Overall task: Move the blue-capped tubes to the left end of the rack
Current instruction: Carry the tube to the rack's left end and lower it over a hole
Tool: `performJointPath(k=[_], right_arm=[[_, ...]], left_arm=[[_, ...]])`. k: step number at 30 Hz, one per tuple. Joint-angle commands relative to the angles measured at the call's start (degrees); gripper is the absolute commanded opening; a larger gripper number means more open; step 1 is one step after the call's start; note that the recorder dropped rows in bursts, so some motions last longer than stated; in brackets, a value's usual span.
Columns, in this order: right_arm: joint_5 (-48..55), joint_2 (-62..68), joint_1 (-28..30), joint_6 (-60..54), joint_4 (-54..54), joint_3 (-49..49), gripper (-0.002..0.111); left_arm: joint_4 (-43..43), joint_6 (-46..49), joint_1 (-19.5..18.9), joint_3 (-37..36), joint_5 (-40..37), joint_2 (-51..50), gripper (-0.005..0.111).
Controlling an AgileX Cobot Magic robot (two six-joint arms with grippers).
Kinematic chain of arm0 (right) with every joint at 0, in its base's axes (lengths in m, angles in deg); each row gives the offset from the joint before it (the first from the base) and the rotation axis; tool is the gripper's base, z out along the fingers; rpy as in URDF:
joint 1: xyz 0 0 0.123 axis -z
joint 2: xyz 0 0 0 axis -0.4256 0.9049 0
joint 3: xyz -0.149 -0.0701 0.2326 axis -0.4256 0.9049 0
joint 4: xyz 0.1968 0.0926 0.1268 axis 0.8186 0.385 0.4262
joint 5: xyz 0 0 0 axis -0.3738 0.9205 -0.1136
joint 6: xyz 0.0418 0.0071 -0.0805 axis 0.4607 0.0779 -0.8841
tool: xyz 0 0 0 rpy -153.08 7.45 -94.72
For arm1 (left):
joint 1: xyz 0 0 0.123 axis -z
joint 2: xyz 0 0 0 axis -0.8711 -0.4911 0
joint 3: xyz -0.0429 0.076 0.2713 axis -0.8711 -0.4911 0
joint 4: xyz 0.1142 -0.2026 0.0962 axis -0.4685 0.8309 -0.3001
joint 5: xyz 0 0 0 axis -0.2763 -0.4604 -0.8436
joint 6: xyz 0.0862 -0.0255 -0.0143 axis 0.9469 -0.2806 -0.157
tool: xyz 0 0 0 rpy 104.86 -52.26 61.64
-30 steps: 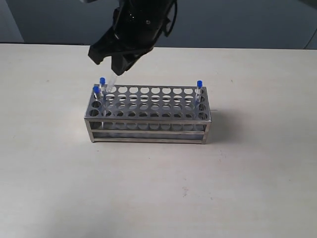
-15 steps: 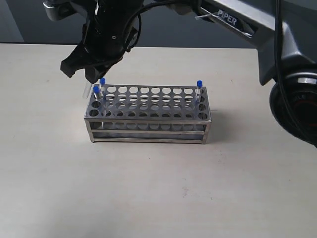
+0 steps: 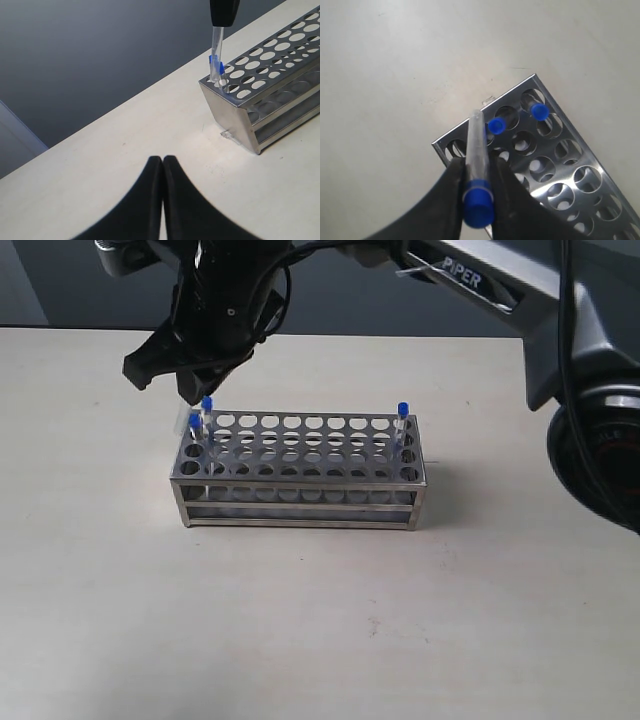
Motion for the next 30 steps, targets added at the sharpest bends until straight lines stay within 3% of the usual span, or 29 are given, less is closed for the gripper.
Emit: performJointPath(k=[1, 30], right_arm=[[0.0, -1.1, 0.1, 0.5, -0.2, 1.0, -0.001], [0.0, 2.9, 0.1, 0.1, -1.5, 3.2, -0.001]], left_arm=[[-0.1, -0.3, 0.2, 0.3, 0.3, -0.2, 0.001], [-0.1, -0.3, 0.2, 0.3, 0.3, -0.2, 0.001]])
